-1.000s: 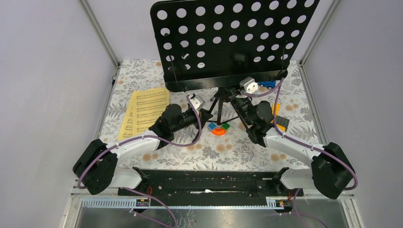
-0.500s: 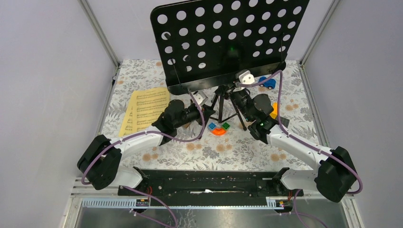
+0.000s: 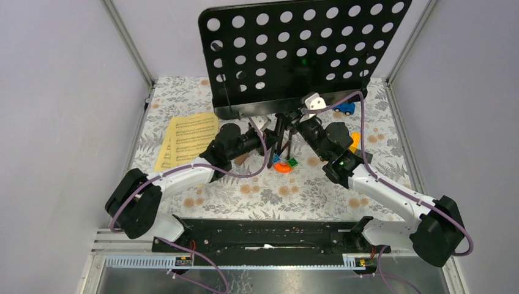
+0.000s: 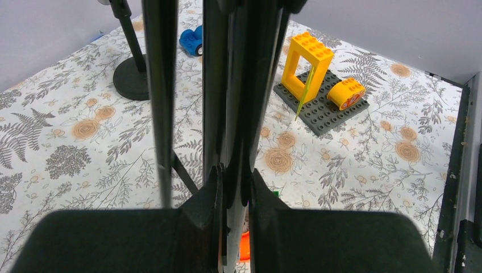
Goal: Pack up the instrument practice props
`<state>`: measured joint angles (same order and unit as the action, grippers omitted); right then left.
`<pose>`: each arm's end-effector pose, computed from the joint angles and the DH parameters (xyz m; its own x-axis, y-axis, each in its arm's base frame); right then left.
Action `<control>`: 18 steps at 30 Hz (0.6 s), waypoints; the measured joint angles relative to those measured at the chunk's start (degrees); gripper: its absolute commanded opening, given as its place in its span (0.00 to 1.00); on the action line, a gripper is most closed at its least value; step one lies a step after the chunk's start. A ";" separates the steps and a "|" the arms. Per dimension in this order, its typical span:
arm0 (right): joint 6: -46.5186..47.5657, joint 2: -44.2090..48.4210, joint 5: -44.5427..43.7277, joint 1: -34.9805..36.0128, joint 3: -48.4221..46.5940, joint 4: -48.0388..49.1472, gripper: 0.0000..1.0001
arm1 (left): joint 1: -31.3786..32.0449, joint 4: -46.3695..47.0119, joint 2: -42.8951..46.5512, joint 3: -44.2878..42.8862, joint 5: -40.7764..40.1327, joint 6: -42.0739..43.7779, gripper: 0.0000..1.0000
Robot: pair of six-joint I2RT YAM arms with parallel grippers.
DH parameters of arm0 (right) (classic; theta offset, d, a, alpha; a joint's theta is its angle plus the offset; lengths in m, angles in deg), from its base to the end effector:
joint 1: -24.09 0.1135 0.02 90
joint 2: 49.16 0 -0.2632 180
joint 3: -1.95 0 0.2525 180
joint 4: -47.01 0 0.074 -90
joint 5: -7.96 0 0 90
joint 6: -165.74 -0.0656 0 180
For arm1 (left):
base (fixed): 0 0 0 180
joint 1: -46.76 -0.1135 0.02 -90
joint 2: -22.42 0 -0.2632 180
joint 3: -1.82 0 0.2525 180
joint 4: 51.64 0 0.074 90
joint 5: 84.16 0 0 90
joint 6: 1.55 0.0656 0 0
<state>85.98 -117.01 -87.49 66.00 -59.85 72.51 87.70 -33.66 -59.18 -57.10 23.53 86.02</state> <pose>0.2298 0.1979 0.3770 0.3502 0.0765 -0.9335 -0.5447 0.8274 -0.1365 0.2518 -0.2448 0.2653 -0.0980 0.0315 -0.9947 0.8497 0.5230 -0.0671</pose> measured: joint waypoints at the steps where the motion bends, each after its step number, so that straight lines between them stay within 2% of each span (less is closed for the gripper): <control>1: 0.04 0.26 0.13 0.17 0.39 -0.46 0.45 | -0.15 0.09 0.00 0.00 -0.15 0.07 0.00; 9: -0.04 1.09 -0.87 0.31 1.07 -0.50 0.52 | -0.17 1.38 -0.33 0.02 -0.15 -0.81 0.00; 12: -0.42 1.40 -0.90 0.35 1.11 -0.50 0.59 | -0.20 1.88 -0.46 0.02 -0.37 -1.44 0.00; 15: -1.29 2.23 -0.74 0.46 1.51 -0.57 0.72 | -0.20 2.43 -0.55 0.02 -0.83 -2.58 0.00; 18: -2.08 3.72 0.37 0.92 2.10 -0.79 0.82 | -0.37 2.78 -0.63 0.26 -1.81 -3.78 0.00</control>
<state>83.90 -113.29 -87.12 66.92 -57.75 71.72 87.33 -30.89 -59.82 -56.84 21.72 82.24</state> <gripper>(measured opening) 0.742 0.127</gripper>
